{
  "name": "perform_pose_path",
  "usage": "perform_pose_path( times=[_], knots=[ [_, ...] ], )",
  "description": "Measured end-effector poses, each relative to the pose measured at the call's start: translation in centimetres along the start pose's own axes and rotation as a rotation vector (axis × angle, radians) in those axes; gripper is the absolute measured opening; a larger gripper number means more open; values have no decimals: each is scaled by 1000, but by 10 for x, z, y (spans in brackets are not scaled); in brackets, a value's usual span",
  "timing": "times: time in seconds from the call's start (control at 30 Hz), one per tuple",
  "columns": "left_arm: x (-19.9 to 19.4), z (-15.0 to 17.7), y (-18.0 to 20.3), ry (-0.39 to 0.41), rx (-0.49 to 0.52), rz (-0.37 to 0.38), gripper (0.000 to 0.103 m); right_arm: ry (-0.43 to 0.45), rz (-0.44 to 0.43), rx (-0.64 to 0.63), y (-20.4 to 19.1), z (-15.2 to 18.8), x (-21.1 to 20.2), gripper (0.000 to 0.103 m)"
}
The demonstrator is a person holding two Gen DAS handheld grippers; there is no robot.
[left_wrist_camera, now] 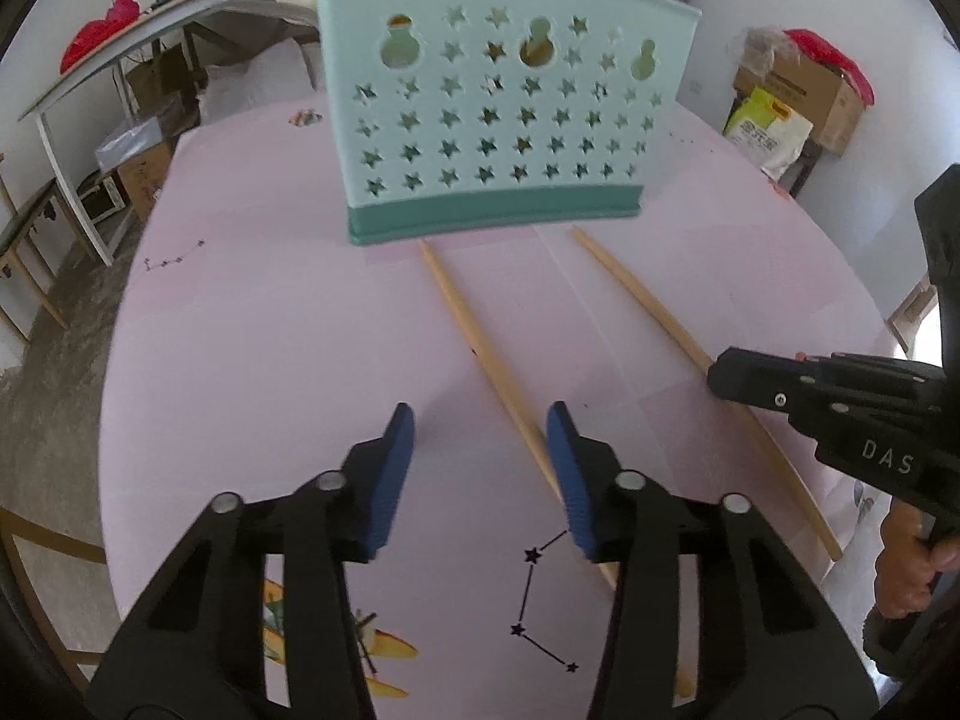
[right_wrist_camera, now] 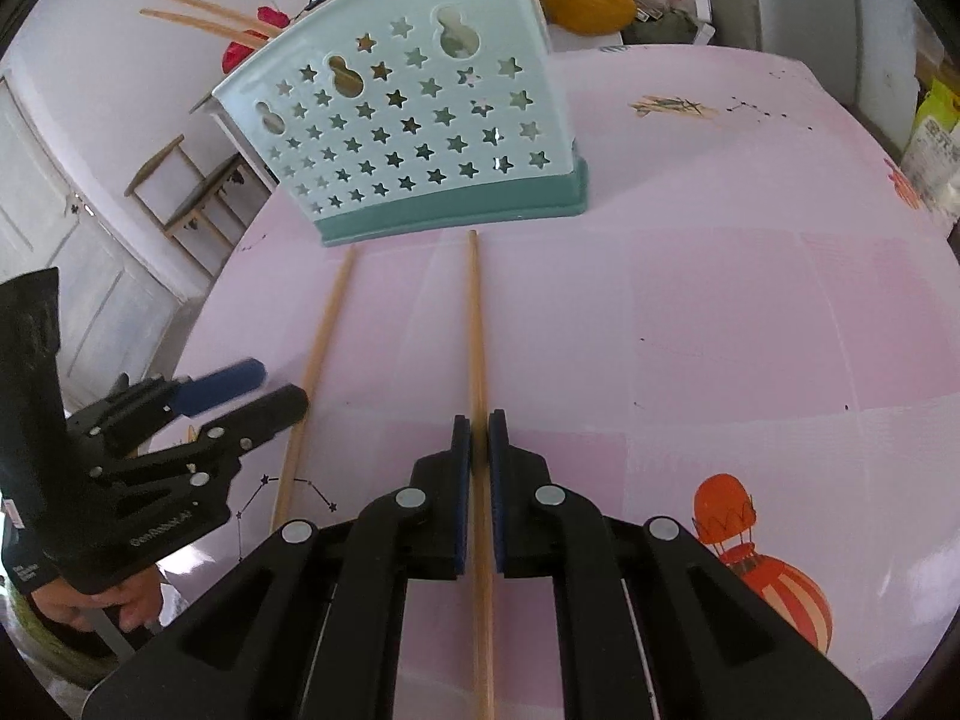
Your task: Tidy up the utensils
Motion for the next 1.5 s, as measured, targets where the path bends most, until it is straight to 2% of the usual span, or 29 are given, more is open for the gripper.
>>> perform_pose_path(
  times=[0.07, 0.23, 0.47, 0.6, 0.67, 0.7, 0.73, 0.8, 1.0, 1.07, 1.13, 1.23, 1.37, 1.5],
  knots=[
    [-1, 0, 2, 2, 13, -19, 34, 0, 4, -4, 0, -1, 1, 6],
    [-2, 1, -1, -2, 13, -41, 8, -1, 0, 0, 0, -2, 2, 6],
    [-14, 14, -23, -39, -58, -22, 5, -29, -14, -4, -3, -1, 3, 6],
    [-24, 27, -35, -65, -124, 21, 6, -97, -45, -14, -7, 5, 0, 6],
    [-26, 30, -37, -63, -128, 22, 14, -110, -46, -36, -11, 5, -2, 8],
    [-26, 29, -37, -56, -126, 17, 25, -108, -42, -45, -12, 5, -3, 9],
    [-26, 28, -38, -47, -124, 8, 30, -105, -37, -54, -14, 3, -3, 10],
    [-25, 22, -37, -33, -114, -3, 32, -99, -33, -57, -16, 0, -1, 24],
    [-13, 9, -38, -38, -85, -29, 39, -96, -21, -65, -20, -7, 8, 26],
    [-12, 8, -40, -25, -87, -30, 49, -97, -24, -61, -20, -8, 9, 31],
    [-10, 7, -41, -27, -80, -47, 72, -94, -28, -56, -20, -6, 9, 36],
    [-7, 9, -46, -19, -95, -49, 86, -90, -32, -53, -19, -7, 7, 45],
    [-7, 11, -53, 1, -129, -72, 95, -67, -16, -39, -14, -9, 0, 62],
    [-5, 11, -55, 5, -135, -88, 95, -72, -2, -15, -5, -10, 1, 75]
  ],
)
Point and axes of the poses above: each gripper's, at about its wrist camera, not at the fingertips, and x roughly the way its jaws point, y to its right, z to its underside, the point moved 3 cm from there along x, roughly the way its jaws point, and after that the axes turned 2 degrees about -y, right-handed, at the moved point
